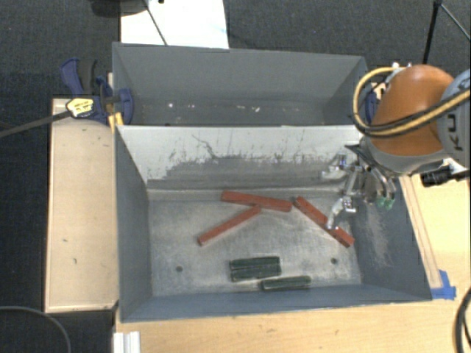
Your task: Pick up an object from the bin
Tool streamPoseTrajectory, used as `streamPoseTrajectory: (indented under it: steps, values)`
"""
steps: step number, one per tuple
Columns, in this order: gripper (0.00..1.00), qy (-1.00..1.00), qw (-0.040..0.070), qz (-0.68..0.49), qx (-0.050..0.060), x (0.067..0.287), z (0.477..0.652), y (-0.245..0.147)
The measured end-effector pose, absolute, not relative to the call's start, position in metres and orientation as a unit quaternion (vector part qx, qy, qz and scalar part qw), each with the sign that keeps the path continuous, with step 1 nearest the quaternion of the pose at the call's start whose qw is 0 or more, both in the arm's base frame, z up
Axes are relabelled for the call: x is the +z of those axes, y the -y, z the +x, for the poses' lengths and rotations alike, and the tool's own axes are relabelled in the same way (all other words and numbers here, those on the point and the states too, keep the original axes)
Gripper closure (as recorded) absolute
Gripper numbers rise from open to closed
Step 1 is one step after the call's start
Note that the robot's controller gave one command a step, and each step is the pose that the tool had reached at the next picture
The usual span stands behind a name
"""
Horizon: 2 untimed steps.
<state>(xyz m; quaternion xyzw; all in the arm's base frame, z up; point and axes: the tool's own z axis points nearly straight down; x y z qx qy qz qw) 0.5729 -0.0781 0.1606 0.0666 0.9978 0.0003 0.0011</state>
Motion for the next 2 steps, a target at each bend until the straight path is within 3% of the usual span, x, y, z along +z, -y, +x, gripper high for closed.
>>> streamPoseTrajectory:
  steps: [1, 2]
  values:
    - [0.0, -0.988, 0.002, 0.154, 0.0, 0.111, 0.582, 0.089]
    - [0.0, -0.984, 0.002, 0.18, 0.0, 0.071, 0.568, 0.098]
